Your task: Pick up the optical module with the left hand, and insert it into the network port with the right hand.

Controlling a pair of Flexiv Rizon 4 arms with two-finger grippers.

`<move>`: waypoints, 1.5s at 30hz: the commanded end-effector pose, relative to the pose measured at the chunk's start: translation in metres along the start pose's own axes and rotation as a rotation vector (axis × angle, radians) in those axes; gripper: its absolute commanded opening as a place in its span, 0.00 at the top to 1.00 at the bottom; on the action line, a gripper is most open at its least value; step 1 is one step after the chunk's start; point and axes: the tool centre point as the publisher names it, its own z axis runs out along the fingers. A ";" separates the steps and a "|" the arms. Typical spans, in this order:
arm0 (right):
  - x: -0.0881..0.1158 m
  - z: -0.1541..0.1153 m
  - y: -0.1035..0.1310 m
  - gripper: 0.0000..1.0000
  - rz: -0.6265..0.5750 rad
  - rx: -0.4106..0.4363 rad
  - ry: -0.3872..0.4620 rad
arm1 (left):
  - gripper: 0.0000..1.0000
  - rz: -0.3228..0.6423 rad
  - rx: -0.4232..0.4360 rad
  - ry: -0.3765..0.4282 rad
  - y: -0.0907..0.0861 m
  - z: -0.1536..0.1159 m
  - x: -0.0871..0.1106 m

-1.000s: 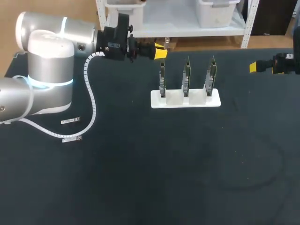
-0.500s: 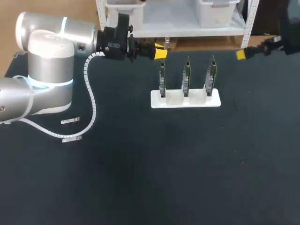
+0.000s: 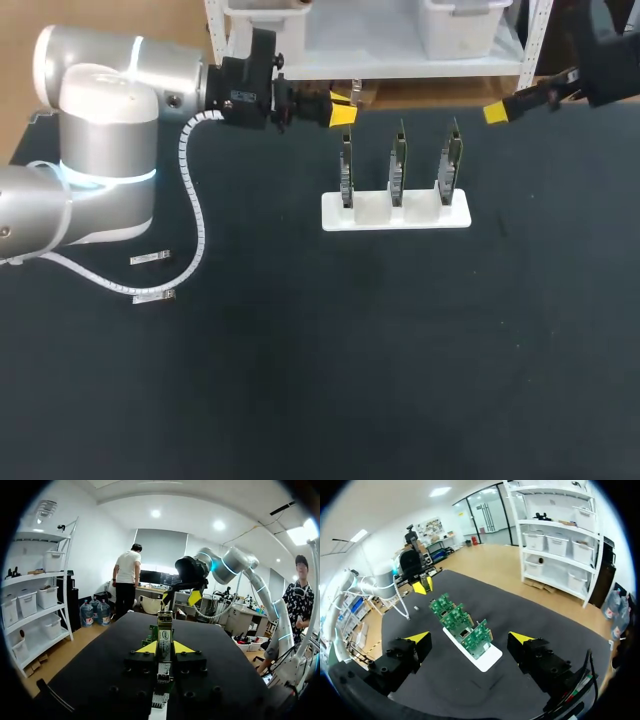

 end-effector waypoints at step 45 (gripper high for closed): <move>-0.106 0.088 0.042 0.00 -0.475 -0.423 0.244 | 1.00 0.000 -0.001 0.002 0.001 0.001 0.000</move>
